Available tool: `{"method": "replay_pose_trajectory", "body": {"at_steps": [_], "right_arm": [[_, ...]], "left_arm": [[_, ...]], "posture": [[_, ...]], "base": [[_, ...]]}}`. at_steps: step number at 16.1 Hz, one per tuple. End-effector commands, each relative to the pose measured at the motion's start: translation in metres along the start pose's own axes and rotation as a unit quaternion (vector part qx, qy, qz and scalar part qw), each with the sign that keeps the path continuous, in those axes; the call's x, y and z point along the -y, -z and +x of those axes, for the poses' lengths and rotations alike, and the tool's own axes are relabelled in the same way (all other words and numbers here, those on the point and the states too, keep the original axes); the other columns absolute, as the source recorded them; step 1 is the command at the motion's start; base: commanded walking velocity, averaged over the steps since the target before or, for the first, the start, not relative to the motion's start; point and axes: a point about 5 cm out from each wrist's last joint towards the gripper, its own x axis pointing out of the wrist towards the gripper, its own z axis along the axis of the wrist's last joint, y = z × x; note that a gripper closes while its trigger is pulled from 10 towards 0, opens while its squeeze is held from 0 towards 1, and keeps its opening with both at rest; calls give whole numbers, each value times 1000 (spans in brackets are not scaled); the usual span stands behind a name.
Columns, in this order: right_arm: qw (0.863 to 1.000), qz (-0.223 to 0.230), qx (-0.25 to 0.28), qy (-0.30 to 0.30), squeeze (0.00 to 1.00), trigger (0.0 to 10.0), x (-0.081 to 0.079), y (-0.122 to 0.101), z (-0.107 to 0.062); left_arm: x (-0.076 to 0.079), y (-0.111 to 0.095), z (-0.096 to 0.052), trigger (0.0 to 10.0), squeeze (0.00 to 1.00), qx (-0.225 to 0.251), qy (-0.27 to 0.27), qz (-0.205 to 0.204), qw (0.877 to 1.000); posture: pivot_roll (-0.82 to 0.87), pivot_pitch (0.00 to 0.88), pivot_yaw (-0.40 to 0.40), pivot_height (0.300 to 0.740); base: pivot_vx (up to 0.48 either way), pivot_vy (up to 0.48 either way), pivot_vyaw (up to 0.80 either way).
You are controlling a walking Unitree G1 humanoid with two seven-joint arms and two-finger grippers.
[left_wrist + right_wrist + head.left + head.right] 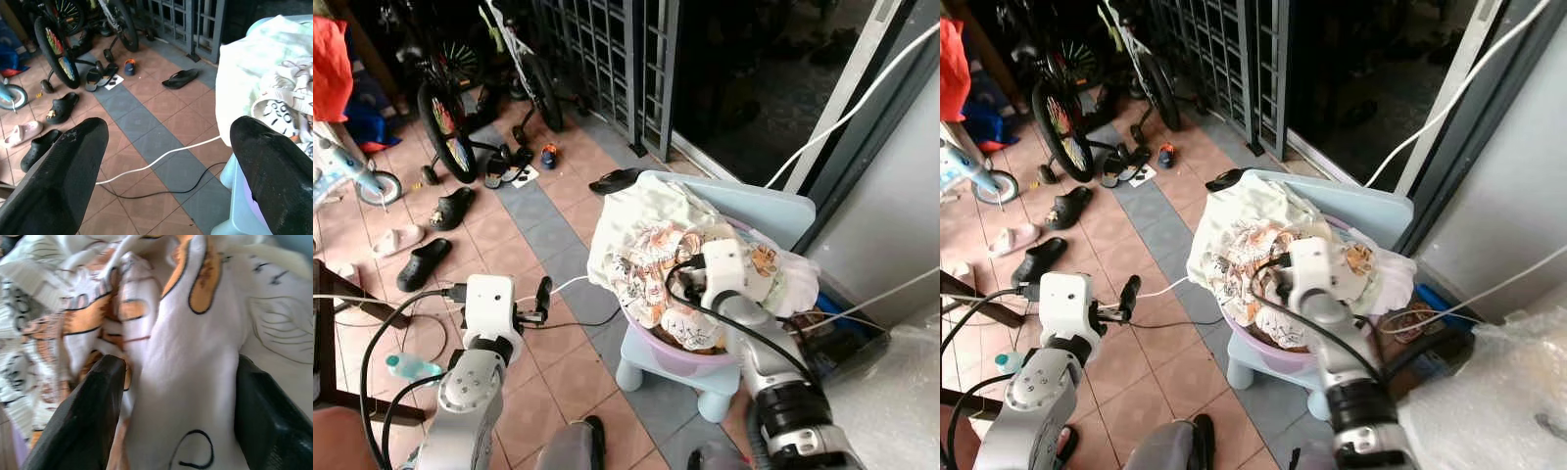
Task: Clothes washing
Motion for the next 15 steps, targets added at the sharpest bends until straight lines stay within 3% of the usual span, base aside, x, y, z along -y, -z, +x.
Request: {"method": "replay_pose_trajectory", "body": {"at_steps": [1,15], "right_arm": [[1000,3,-10,-23,0,0,-7,1,2],[999,16,-37,-32,0,0,-3,26,-7]], "left_arm": [[-1,-1,0,10000,0,-1,-9,6,1000],[0,0,13,10000,0,-1,-14,7,1000]], "posture": [[58,148,46,740],[24,80,46,740]], "base": [[0,0,0],[0,0,0]]}}
